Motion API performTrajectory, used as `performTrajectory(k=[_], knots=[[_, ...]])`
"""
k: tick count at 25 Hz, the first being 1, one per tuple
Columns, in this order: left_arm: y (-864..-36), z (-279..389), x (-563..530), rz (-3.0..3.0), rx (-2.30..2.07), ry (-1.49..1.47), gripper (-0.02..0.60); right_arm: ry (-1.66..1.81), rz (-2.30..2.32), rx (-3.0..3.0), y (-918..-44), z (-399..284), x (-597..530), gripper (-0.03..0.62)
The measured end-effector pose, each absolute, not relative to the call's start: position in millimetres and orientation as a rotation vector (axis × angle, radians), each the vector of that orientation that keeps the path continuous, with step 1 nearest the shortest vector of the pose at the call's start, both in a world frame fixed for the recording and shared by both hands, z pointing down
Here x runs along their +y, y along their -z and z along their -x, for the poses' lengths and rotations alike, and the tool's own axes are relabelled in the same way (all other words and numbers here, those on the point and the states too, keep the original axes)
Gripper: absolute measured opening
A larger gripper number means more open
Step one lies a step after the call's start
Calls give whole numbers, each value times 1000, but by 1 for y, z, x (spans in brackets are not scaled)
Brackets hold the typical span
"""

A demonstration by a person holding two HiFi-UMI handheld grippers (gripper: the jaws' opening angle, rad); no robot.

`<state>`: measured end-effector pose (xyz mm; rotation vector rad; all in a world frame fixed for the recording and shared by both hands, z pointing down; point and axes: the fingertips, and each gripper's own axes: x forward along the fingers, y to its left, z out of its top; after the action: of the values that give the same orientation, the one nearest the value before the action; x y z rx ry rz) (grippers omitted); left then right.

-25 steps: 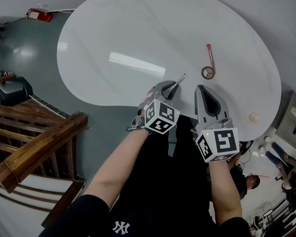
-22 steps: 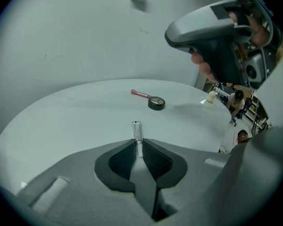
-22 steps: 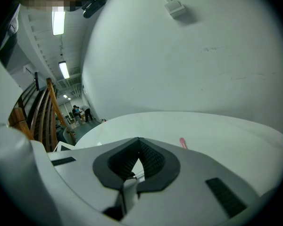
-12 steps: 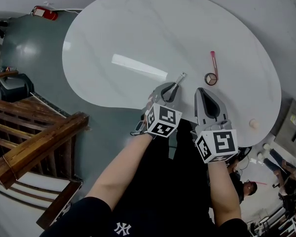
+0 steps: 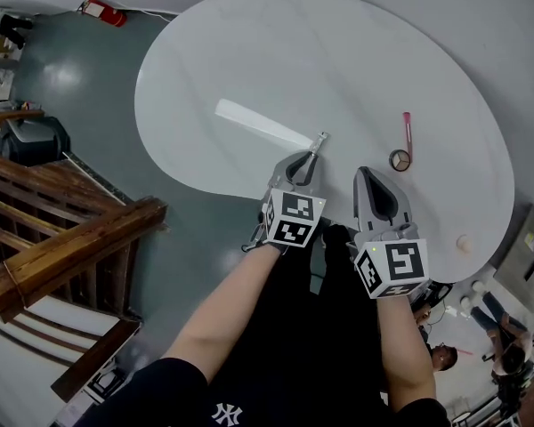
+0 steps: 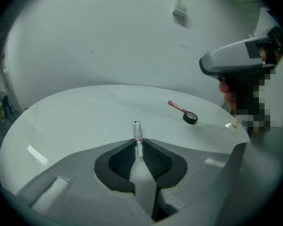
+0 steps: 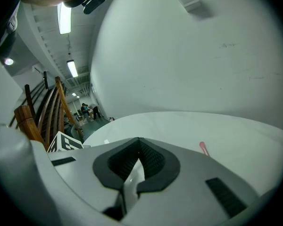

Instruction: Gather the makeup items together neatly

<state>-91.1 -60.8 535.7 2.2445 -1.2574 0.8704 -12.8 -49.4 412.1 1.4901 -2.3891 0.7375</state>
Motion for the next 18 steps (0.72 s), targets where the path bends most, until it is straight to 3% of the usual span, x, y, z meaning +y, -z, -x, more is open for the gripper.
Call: performTrajectory(k=[18], knots=[[-551,109,-74,-2097,-1314,-778,54,-750,-1467,-2378,-420,25,-48,14]])
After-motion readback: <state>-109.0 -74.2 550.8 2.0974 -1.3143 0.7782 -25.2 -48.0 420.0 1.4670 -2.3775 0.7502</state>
